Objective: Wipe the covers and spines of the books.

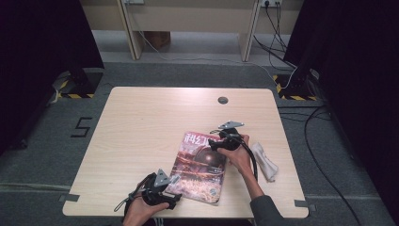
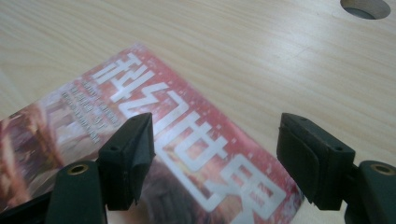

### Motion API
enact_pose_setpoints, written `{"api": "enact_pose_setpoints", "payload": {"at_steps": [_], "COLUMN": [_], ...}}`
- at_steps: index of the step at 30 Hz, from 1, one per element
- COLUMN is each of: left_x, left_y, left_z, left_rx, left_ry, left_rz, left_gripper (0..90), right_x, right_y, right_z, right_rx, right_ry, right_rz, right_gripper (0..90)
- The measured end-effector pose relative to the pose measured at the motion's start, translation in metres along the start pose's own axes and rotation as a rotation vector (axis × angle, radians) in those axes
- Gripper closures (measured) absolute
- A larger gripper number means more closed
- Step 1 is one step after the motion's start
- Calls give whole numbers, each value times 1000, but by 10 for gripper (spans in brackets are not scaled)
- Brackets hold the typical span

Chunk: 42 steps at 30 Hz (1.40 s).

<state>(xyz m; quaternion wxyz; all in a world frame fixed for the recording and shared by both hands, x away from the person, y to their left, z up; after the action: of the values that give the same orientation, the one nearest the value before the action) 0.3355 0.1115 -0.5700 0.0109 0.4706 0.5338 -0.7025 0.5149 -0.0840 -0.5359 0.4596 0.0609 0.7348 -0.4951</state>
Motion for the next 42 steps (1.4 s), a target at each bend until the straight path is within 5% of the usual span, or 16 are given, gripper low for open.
{"api": "enact_pose_setpoints", "payload": {"at_steps": [13, 20, 29, 35, 42], "left_x": [-1, -2, 1, -4, -7], "left_y": [2, 2, -2, -3, 3], "left_z": [-4, -5, -21, -38, -52], "left_rx": [-12, -14, -17, -65, -72], "left_ry": [-16, -13, -37, -42, -79], "left_rz": [7, 4, -12, 5, -8], "left_gripper": [169, 161, 147, 185, 148], "right_x": [0, 2, 22, 44, 67], "right_y": [36, 37, 15, -8, -34], "right_z": [7, 5, 4, 6, -5], "right_rx": [8, -27, -24, -52, -35], "right_ry": [44, 59, 18, 28, -32], "right_rz": [-121, -113, -117, -102, -108], "right_gripper": [285, 306, 292, 292, 290]}}
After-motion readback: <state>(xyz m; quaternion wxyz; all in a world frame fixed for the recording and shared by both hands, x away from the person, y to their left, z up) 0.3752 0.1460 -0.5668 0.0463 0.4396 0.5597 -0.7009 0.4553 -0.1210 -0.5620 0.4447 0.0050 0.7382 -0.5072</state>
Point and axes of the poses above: each handheld gripper's, and its own axes: y roughly forward along the jaws, x roughly out of its underside, z roughly to its right, the point moved 8 cm from there along y, roughly forward along the jaws, and after that the axes turned 5 degrees about -x, right-handed, at the moved point
